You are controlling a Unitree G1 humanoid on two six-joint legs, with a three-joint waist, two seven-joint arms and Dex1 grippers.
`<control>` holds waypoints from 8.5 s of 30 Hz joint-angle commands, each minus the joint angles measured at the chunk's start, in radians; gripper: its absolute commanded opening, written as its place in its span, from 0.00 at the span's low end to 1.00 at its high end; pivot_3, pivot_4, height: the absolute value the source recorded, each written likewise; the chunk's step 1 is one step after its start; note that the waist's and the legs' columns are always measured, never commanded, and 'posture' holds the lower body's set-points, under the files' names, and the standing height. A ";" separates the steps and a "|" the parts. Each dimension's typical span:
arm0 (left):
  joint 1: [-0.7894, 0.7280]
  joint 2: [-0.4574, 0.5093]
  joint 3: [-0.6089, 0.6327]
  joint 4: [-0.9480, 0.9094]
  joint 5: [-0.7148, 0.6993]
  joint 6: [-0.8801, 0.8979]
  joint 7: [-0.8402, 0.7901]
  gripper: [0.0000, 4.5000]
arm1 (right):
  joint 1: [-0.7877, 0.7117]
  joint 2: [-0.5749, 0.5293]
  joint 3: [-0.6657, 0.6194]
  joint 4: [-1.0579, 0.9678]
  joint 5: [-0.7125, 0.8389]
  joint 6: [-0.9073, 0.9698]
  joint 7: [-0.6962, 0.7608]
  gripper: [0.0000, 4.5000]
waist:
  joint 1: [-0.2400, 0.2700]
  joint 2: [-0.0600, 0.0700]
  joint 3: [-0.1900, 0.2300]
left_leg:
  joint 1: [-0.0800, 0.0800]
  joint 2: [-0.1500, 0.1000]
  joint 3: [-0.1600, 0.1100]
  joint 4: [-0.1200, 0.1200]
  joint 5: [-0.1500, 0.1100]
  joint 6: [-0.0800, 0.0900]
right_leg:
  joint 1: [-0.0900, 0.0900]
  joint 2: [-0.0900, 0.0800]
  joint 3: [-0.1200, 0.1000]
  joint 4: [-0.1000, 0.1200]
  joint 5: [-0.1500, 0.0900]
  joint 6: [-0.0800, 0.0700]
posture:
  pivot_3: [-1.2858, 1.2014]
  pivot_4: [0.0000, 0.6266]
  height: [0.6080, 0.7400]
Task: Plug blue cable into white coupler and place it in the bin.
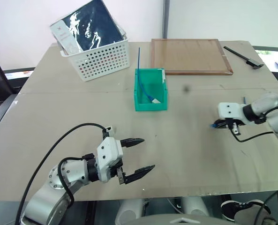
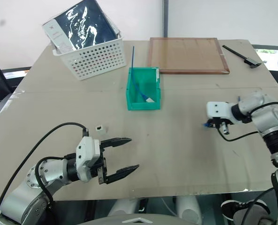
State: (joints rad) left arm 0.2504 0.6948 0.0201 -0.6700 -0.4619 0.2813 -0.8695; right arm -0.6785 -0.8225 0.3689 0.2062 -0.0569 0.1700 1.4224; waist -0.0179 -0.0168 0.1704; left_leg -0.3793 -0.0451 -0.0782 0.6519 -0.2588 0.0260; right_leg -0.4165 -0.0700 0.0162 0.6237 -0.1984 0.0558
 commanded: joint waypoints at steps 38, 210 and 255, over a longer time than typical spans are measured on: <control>-0.589 -0.099 -0.312 0.628 0.323 -0.063 -0.118 1.00 | 1.060 0.228 -0.541 -1.061 0.235 0.195 -0.612 0.99 | 0.030 0.000 -0.001 | -0.001 -0.003 -0.005 0.001 0.000 0.000 | 0.001 0.000 -0.004 0.002 0.001 0.005 | 0.52 0.24 1.00; -0.704 -0.202 -0.355 0.952 0.381 -0.284 -0.296 0.08 | 0.078 0.262 0.040 -0.387 0.404 0.390 -0.452 0.00 | 0.024 0.000 -0.003 | -0.001 -0.005 -0.008 0.003 0.000 0.000 | 0.003 -0.001 -0.006 0.002 0.002 0.004 | 0.52 0.24 1.00; -0.726 -0.205 -0.346 0.758 0.357 -0.087 -0.281 0.08 | -0.148 0.279 0.160 -0.197 0.206 0.406 -0.152 0.00 | 0.027 0.002 -0.005 | 0.000 -0.005 -0.009 0.003 0.000 0.000 | 0.003 -0.001 -0.007 0.002 0.002 0.004 | 0.52 0.24 1.00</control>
State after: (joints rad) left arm -0.4682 0.4968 -0.3182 0.1413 -0.1001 0.1796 -1.1533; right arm -0.8238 -0.5432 0.4988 -0.0036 0.1774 0.5572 1.2607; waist 0.0093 -0.0149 0.1650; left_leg -0.3798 -0.0500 -0.0870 0.6550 -0.2585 0.0260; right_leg -0.4135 -0.0706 0.0097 0.6258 -0.1964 0.0599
